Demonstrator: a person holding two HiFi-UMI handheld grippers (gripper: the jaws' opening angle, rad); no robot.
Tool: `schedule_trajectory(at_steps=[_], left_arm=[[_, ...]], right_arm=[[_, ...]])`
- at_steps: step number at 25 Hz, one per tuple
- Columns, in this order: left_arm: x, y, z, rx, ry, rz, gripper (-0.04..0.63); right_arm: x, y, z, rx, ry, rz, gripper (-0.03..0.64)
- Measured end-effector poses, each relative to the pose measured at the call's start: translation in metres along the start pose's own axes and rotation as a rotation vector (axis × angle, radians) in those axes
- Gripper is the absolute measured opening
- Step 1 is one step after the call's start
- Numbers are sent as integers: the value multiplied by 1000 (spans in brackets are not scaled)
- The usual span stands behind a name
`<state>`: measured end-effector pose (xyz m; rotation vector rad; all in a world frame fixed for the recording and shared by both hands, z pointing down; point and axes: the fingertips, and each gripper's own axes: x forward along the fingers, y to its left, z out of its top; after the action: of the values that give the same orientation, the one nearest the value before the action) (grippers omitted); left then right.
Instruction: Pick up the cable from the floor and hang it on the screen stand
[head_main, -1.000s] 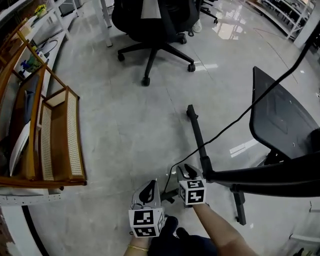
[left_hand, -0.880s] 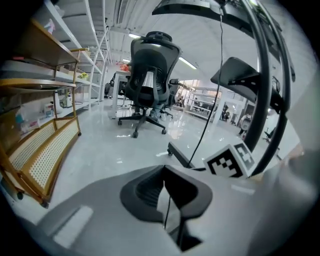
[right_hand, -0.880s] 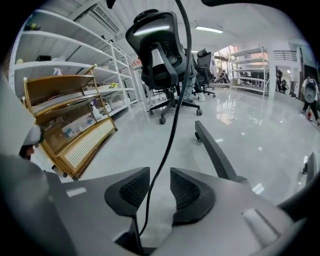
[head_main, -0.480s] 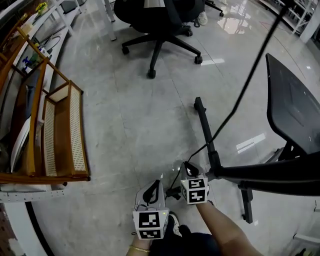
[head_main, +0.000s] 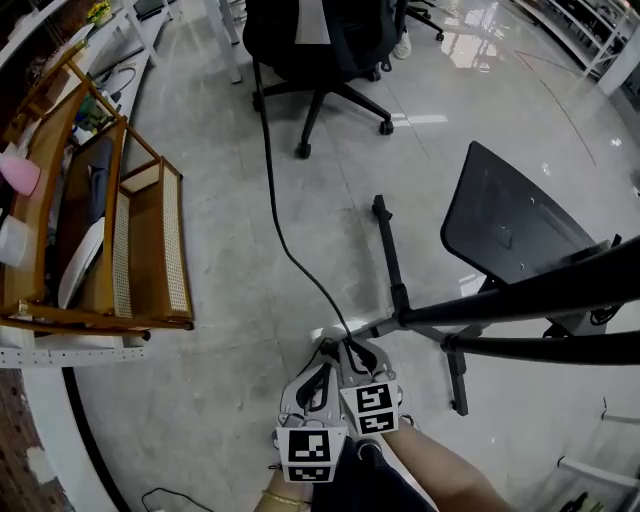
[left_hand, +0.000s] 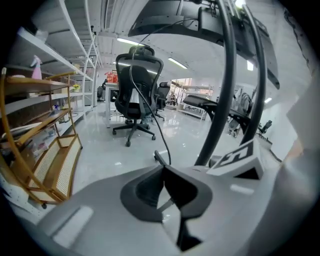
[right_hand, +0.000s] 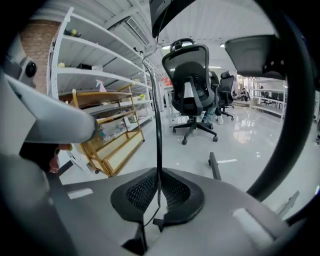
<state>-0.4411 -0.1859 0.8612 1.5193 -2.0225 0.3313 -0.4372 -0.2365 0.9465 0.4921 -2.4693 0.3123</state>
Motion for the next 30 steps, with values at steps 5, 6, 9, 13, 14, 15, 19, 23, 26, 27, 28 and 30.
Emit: schedule_trajectory(at_steps=[5,6,9,13,14,15,19,23,26,27,28,30], left_arm=[[-57,-10,42,-38,-24,57,8],[-66,-11,49,-40,-34,69,8],[-95,-20,74,-35,-70,90,8],[-144,-52,110,-31,-96,71,8],[-155,-63,119,-24,-100,63,8],[-165,-75,128,-16,-103,52,8],[-199,-126,163,19,-106,0,8],[-218,-155,200,3,-149,-23,8],[-236,-169,224,-9,-166,-30,8],[-240,-174,229,-12,-170,-35,8],[-243,-180,236,-13,-176,-40,8],[-247,-193,250,-9,-185,-54,8]], right_arm=[[-74,7,52,9,-42,4,18],[-87,7,61,4,-55,4,18],[-130,3,93,-13,-99,-6,18],[-205,3,138,-52,-117,-25,18],[-225,2,149,-64,-121,-30,18],[-245,1,160,-72,-125,-34,18],[-316,-2,200,-72,-155,-54,18],[-366,-12,234,-69,-203,-98,18],[-397,-19,254,-53,-230,-136,18],[-407,-22,258,-48,-237,-147,18],[-416,-27,262,-50,-240,-156,18],[-433,-37,270,-73,-236,-170,18]])
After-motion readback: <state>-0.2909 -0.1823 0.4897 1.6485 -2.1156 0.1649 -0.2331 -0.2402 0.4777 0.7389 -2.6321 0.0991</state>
